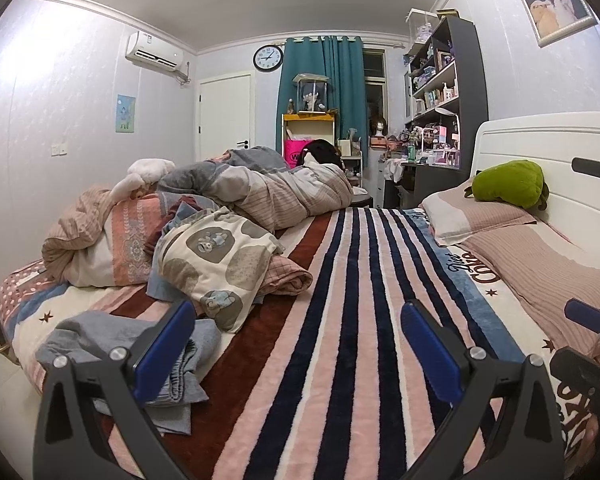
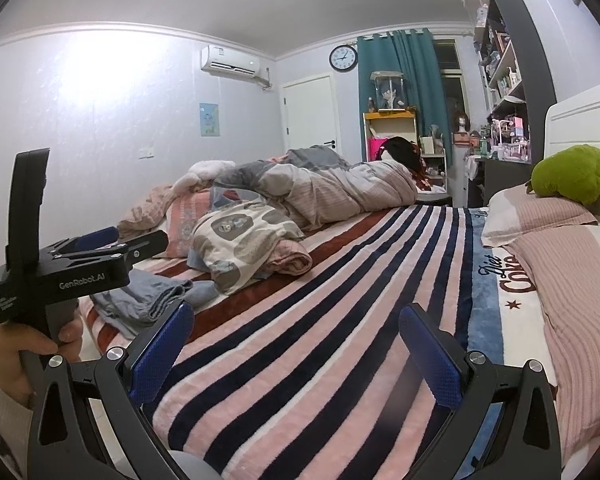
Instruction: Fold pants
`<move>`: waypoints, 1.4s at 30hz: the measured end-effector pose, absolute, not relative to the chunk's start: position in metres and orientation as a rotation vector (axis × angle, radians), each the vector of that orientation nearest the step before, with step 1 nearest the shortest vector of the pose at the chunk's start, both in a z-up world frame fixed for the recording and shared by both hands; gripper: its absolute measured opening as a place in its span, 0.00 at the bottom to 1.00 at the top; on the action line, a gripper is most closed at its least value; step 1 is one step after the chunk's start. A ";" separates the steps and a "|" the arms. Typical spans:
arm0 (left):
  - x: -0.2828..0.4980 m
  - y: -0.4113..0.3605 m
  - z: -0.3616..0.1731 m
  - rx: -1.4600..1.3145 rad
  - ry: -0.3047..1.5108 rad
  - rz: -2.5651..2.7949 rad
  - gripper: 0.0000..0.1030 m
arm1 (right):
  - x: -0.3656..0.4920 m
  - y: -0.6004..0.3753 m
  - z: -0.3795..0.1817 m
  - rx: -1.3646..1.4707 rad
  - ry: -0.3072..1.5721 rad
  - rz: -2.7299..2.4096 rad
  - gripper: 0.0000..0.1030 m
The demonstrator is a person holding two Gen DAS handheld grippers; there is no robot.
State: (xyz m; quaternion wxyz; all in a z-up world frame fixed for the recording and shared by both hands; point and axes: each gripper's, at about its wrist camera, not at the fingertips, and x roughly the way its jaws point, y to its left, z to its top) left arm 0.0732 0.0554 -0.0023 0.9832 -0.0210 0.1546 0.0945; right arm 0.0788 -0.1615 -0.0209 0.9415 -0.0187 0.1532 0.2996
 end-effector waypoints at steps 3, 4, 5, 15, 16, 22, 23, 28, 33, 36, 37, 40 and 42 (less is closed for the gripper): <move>0.073 0.054 -0.002 -0.040 0.309 0.189 0.99 | 0.079 -0.161 -0.022 -0.035 0.315 0.611 0.99; 0.073 0.054 -0.002 -0.040 0.310 0.189 0.99 | 0.079 -0.161 -0.022 -0.035 0.314 0.610 0.99; 0.073 0.054 -0.002 -0.042 0.311 0.188 0.99 | 0.079 -0.161 -0.022 -0.034 0.314 0.610 0.99; 0.072 0.054 -0.002 -0.041 0.309 0.190 0.99 | 0.079 -0.164 -0.022 -0.023 0.314 0.614 0.99; 0.072 0.053 -0.002 -0.040 0.308 0.189 0.99 | 0.079 -0.163 -0.022 -0.022 0.314 0.615 0.99; 0.072 0.053 -0.003 -0.042 0.308 0.190 0.99 | 0.079 -0.164 -0.022 -0.020 0.314 0.615 0.99; 0.072 0.053 -0.002 -0.042 0.308 0.190 0.99 | 0.079 -0.164 -0.022 -0.020 0.314 0.615 0.99; 0.072 0.053 -0.003 -0.041 0.308 0.191 0.99 | 0.079 -0.164 -0.022 -0.019 0.314 0.616 0.99; 0.072 0.052 -0.001 -0.050 0.307 0.188 0.99 | 0.079 -0.163 -0.022 -0.019 0.314 0.617 0.99; 0.073 0.050 0.003 -0.047 0.306 0.191 0.99 | 0.079 -0.163 -0.022 -0.019 0.313 0.616 0.99; 0.073 0.051 0.004 -0.047 0.305 0.190 0.99 | 0.079 -0.163 -0.022 -0.019 0.313 0.617 0.99; 0.074 0.050 0.005 -0.050 0.306 0.190 0.99 | 0.079 -0.163 -0.022 -0.018 0.313 0.617 0.99; 0.073 0.051 0.003 -0.048 0.305 0.190 0.99 | 0.079 -0.163 -0.022 -0.018 0.313 0.617 0.99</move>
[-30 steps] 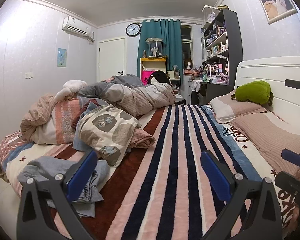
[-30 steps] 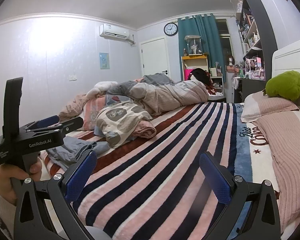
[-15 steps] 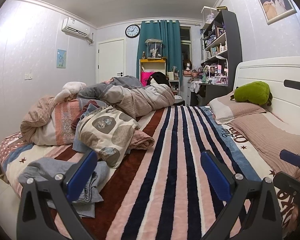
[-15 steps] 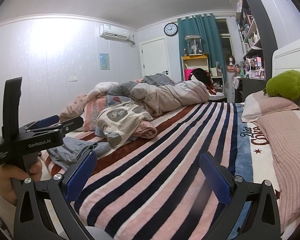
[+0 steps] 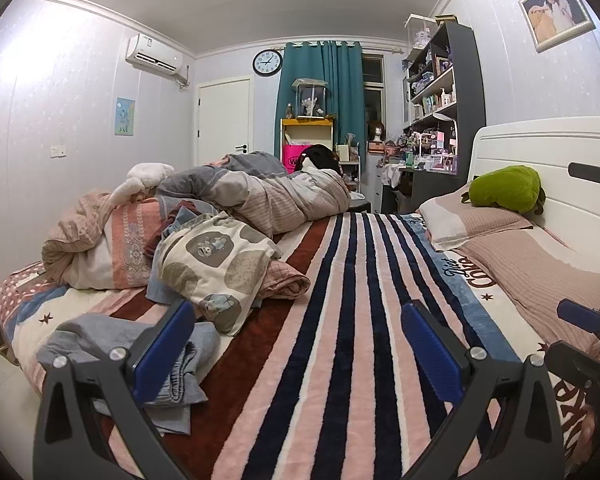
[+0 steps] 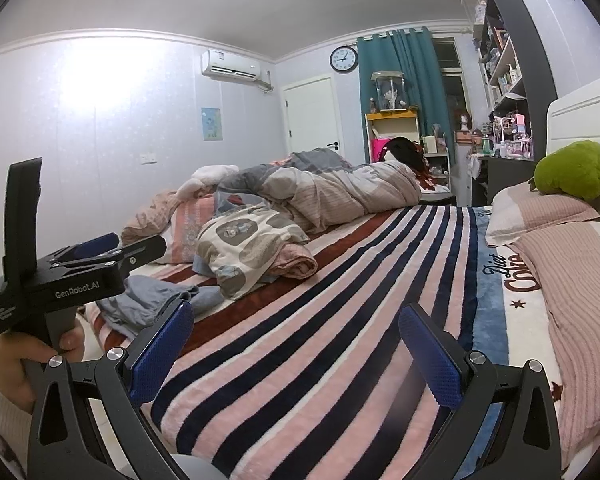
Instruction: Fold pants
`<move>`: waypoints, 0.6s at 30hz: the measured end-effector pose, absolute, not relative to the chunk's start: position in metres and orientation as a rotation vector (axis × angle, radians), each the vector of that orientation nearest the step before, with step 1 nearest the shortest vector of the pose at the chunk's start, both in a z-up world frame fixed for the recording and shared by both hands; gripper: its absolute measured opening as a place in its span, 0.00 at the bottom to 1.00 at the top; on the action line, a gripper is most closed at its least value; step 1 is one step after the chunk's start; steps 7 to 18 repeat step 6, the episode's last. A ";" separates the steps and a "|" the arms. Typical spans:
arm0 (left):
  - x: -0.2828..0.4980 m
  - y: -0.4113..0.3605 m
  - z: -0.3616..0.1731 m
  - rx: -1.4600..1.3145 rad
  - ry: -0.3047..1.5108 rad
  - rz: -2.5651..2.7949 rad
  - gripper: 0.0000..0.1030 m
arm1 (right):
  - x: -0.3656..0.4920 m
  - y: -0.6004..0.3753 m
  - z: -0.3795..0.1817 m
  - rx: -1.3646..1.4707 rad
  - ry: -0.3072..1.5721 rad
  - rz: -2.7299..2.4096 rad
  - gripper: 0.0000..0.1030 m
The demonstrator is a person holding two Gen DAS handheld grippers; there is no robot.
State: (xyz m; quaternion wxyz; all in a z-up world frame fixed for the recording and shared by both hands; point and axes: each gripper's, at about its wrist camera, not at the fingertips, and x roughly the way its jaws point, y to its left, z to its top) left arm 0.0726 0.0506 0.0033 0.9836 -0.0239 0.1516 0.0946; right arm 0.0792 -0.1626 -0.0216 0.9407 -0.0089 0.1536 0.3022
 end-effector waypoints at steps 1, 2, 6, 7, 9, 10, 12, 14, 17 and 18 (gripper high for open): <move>0.073 0.051 0.003 -0.048 0.305 0.189 0.99 | 0.079 -0.162 -0.021 -0.018 0.313 0.617 0.99; 0.073 0.050 0.004 -0.047 0.305 0.186 0.99 | 0.079 -0.161 -0.021 -0.018 0.313 0.618 0.99; 0.073 0.049 0.009 -0.047 0.302 0.186 0.99 | 0.079 -0.161 -0.021 -0.017 0.313 0.617 0.99; 0.073 0.049 0.009 -0.047 0.302 0.186 0.99 | 0.079 -0.161 -0.021 -0.017 0.313 0.617 0.99; 0.073 0.049 0.009 -0.047 0.302 0.186 0.99 | 0.079 -0.161 -0.021 -0.017 0.313 0.617 0.99; 0.073 0.049 0.009 -0.047 0.302 0.186 0.99 | 0.079 -0.161 -0.021 -0.017 0.313 0.617 0.99; 0.073 0.049 0.009 -0.047 0.302 0.186 0.99 | 0.079 -0.161 -0.021 -0.017 0.313 0.617 0.99; 0.073 0.049 0.009 -0.047 0.302 0.186 0.99 | 0.079 -0.161 -0.021 -0.017 0.313 0.617 0.99; 0.073 0.049 0.009 -0.047 0.302 0.186 0.99 | 0.079 -0.161 -0.021 -0.017 0.313 0.617 0.99; 0.073 0.049 0.009 -0.047 0.302 0.186 0.99 | 0.079 -0.161 -0.021 -0.017 0.313 0.617 0.99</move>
